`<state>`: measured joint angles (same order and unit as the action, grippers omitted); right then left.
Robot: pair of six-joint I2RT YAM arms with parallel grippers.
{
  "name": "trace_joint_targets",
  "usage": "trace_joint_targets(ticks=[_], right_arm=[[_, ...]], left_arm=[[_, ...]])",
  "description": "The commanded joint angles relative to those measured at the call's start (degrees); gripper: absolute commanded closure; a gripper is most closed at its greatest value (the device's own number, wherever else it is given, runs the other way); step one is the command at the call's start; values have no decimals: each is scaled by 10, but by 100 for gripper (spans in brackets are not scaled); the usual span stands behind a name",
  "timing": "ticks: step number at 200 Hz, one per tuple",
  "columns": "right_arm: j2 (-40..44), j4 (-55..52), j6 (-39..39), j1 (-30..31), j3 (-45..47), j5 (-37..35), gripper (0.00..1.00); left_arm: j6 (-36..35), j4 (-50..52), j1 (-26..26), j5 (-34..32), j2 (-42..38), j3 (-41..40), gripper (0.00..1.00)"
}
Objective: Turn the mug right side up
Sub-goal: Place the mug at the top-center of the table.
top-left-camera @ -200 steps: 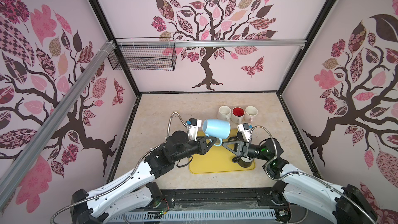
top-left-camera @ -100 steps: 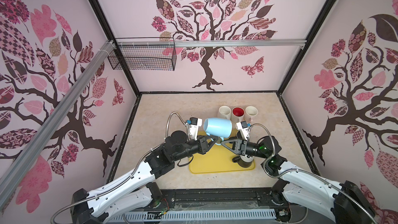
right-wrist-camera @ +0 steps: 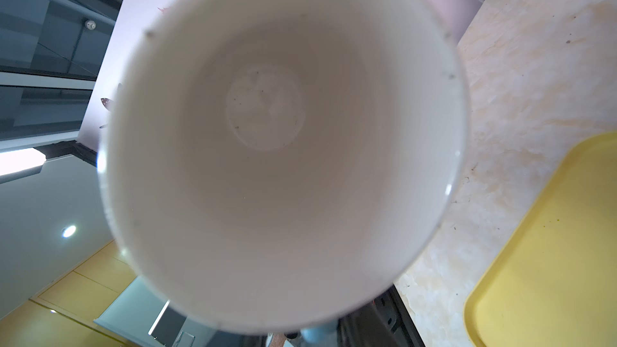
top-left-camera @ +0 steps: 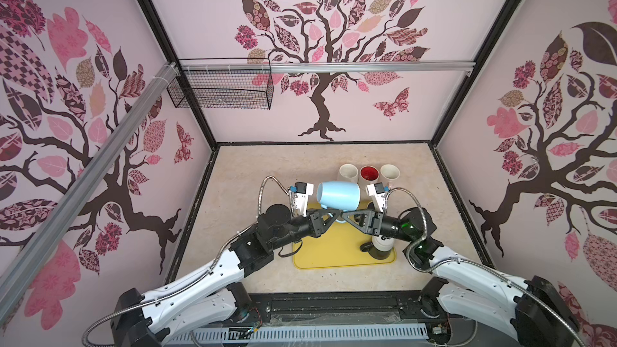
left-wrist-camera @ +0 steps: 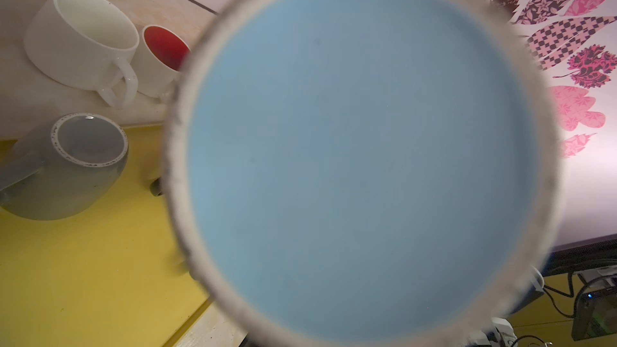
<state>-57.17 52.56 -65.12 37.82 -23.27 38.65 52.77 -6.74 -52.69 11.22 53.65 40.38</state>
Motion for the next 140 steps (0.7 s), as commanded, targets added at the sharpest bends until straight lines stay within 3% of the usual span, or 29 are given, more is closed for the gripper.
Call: trace_joint_targets(ticks=[1, 42, 52, 64, 109, 127, 140], right_arm=[[-4, 48, -9, 4, -29, -9, 68], [-11, 52, -7, 5, -44, -13, 77], [-14, 51, -7, 5, -47, -13, 84], [-17, 52, -7, 5, -51, -14, 100], [-23, 34, 0, 4, -69, -18, 100], [-25, 2, 14, 5, -82, -21, 100], [-25, -38, 34, 5, -98, -26, 100]], left_arm=[[-1, -60, 0, 6, -7, -16, 100], [6, -69, 0, -1, -12, -29, 100], [7, -69, 0, -5, -15, -32, 100], [6, -65, 0, -10, -18, -36, 100], [-23, 21, 0, -63, -46, -36, 100], [-41, 88, 0, -106, -59, -26, 52], [-58, 144, 0, -145, -74, -16, 29]])
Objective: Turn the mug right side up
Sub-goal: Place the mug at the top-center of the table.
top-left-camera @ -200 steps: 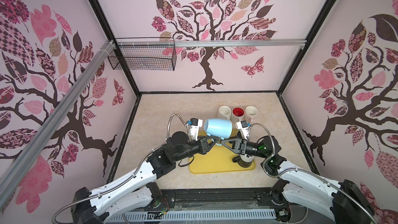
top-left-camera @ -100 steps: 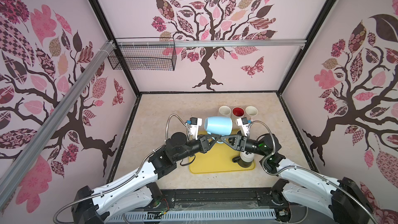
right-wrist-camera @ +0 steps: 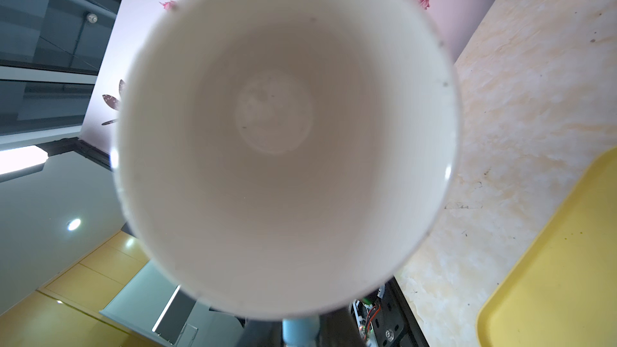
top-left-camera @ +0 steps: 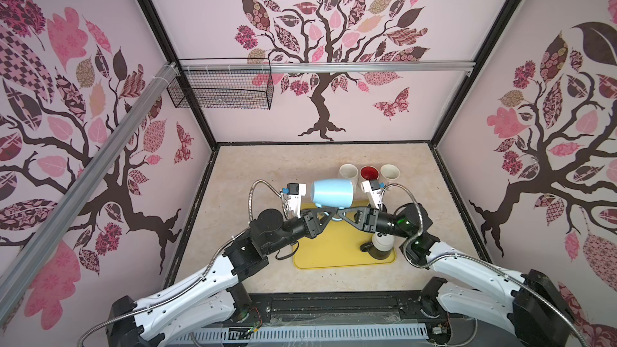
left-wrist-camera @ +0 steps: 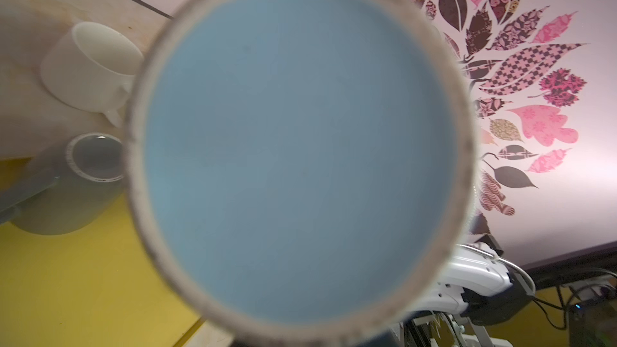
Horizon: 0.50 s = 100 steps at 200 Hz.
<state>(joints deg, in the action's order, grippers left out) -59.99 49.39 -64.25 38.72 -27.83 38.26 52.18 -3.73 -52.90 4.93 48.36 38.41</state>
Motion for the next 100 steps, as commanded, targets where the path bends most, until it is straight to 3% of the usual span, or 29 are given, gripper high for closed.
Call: trace_joint_targets(ticks=[1, 24, 65, 100], right_arm=[[3, -9, 27, -4, -54, -23, 100], [-3, -90, 70, -4, -91, -34, 100], [-50, -327, 165, -4, -215, -98, 100], [-128, -496, 257, -4, -340, -217, 100]], left_arm=[[-53, 120, 3, -85, -23, 5, 28], [-79, 209, 3, -156, -61, 22, 6], [-122, 340, 3, -262, -112, 53, 5], [-145, 383, 3, -285, -134, 59, 5]])
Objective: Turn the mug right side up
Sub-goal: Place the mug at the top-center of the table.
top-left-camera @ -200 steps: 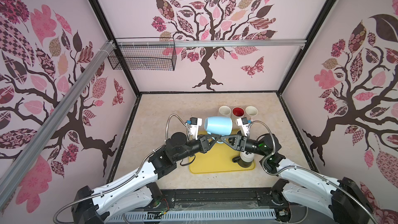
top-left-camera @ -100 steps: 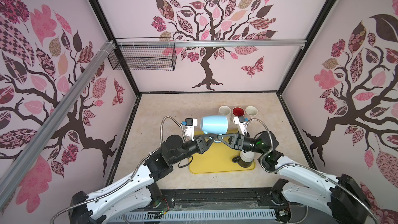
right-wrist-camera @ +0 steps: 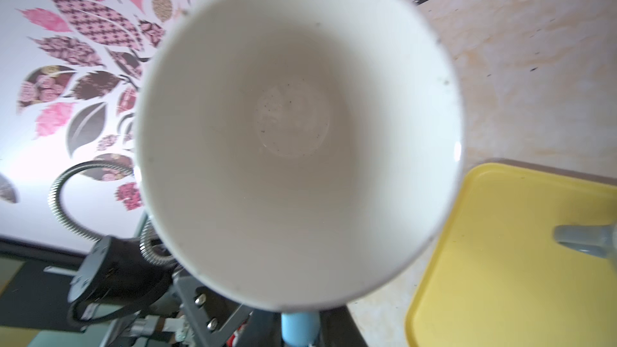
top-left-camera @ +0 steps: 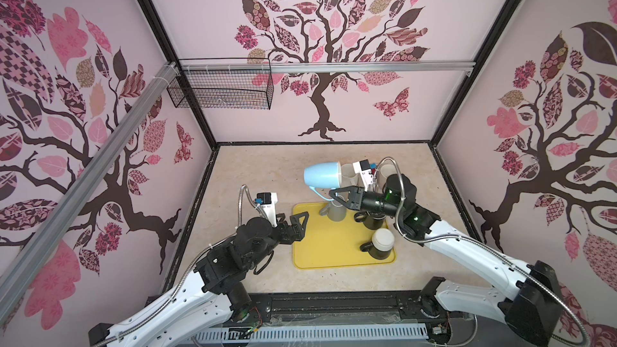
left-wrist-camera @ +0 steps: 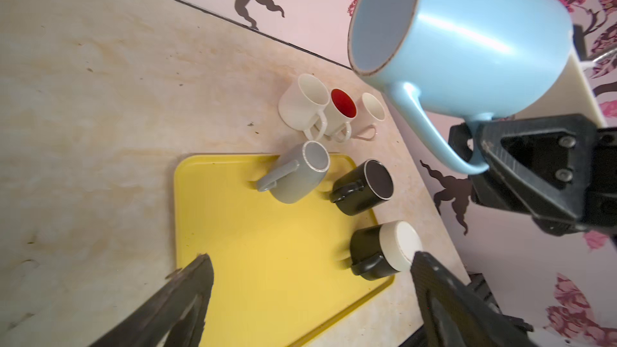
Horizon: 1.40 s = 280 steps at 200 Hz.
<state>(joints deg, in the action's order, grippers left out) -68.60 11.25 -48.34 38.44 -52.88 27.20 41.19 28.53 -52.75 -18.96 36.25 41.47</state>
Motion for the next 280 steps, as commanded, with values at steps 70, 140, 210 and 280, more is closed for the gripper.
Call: trace_joint_targets(ticks=[70, 140, 210, 280], right_arm=[[-217, -295, 216, 1, -291, -302, 100], [-364, -392, 240, 1, -421, -345, 100], [-477, -486, 264, -1, -541, -374, 100], [-545, -538, 272, -20, -607, -379, 100]], left_arm=[[-38, 86, 2, -58, -57, 7, 4], [-47, 93, 2, -56, -76, -4, 4], [-61, 98, 2, -53, -82, -5, 3], [-64, 98, 2, -44, -84, -10, 3]])
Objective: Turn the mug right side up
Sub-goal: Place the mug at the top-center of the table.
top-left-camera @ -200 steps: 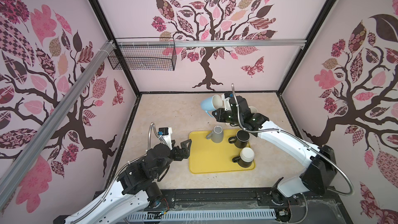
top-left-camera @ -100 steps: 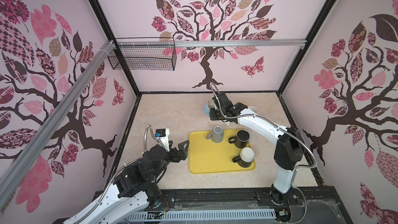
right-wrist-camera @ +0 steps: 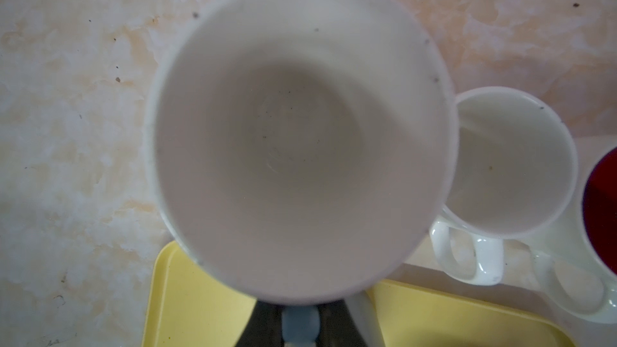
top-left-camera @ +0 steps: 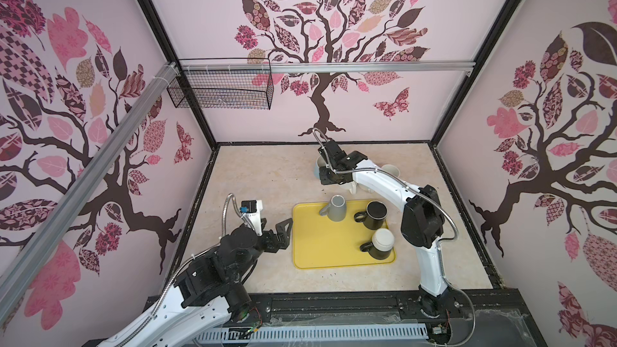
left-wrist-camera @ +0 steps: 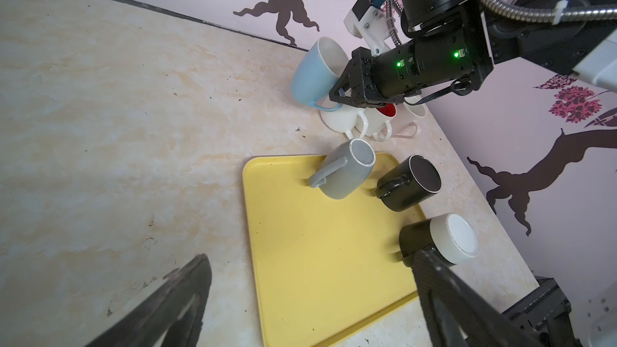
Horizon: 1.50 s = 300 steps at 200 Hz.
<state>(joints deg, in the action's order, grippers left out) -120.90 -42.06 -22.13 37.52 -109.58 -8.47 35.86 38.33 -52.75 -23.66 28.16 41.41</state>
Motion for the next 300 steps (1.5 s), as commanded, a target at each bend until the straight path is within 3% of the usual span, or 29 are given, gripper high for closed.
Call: trace_joint_targets(ticks=[1, 176, 215, 300], right_arm=[[-23, -5, 9, -10, -40, -23, 100], [-72, -40, 15, -25, -65, 9, 100], [-74, -42, 15, -25, -67, 13, 87], [-80, -45, 12, -25, -67, 19, 80]], left_arm=[[-11, 1, 2, 3, -3, -10, 3], [-16, -10, 2, 13, 15, -5, 3], [-15, -15, 2, 14, 19, -7, 3], [-12, -14, 2, 18, 15, -10, 3]])
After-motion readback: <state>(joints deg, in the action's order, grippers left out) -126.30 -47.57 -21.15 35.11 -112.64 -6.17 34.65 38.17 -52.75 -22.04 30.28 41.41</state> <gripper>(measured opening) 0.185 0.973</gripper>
